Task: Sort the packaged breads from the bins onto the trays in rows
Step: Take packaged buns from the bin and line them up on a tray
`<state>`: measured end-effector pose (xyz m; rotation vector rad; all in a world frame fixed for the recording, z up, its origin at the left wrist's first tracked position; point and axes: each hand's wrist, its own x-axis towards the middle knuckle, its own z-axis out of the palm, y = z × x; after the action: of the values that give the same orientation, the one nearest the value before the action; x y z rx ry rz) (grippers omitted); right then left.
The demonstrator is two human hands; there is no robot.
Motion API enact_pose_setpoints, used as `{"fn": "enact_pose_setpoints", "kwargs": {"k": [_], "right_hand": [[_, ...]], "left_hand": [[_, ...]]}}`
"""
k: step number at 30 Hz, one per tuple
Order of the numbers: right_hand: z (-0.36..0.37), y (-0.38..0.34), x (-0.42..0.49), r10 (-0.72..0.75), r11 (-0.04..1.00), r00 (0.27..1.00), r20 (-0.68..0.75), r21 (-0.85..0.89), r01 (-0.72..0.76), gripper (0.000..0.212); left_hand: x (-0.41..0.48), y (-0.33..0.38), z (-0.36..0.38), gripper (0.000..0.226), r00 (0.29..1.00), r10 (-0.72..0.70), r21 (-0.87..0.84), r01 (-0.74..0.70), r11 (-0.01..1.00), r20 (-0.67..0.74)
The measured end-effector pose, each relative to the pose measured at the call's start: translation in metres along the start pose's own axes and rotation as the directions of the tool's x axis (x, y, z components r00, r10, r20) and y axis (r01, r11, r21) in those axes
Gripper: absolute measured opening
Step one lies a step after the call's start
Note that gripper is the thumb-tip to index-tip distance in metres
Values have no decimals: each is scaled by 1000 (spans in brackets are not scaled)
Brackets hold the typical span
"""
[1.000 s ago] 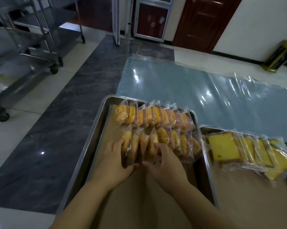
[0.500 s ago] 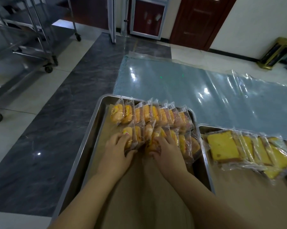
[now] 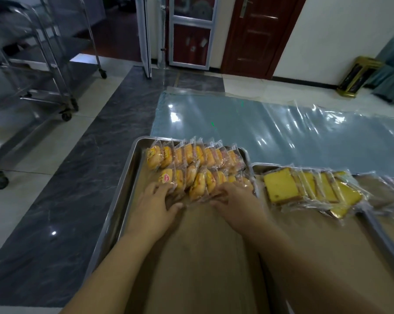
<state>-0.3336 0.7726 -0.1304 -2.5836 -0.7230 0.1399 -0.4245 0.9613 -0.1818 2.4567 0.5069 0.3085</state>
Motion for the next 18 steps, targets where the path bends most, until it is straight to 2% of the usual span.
{"fn": "enact_pose_setpoints", "kwargs": {"k": [3,6,11,18], "right_hand": [[-26,10,-24,7,993,1000,-12,-114,-8,24],[-56,25,-50,4,989,999,-35,-145,-9,19],[-114,60,-96,99,979,993,-71,-174,-110,30],[-191,138,-170,198,953,979,-55,-224,-205,29]], "left_hand": [[-16,25,-11,48,998,62,9,-62,998,8],[-28,60,-19,44,988,152,27,-151,988,-18],[-56,131,-23,33,948,317,31,-316,948,-18],[-102,230,4,33,916,400,63,-401,914,24]]}}
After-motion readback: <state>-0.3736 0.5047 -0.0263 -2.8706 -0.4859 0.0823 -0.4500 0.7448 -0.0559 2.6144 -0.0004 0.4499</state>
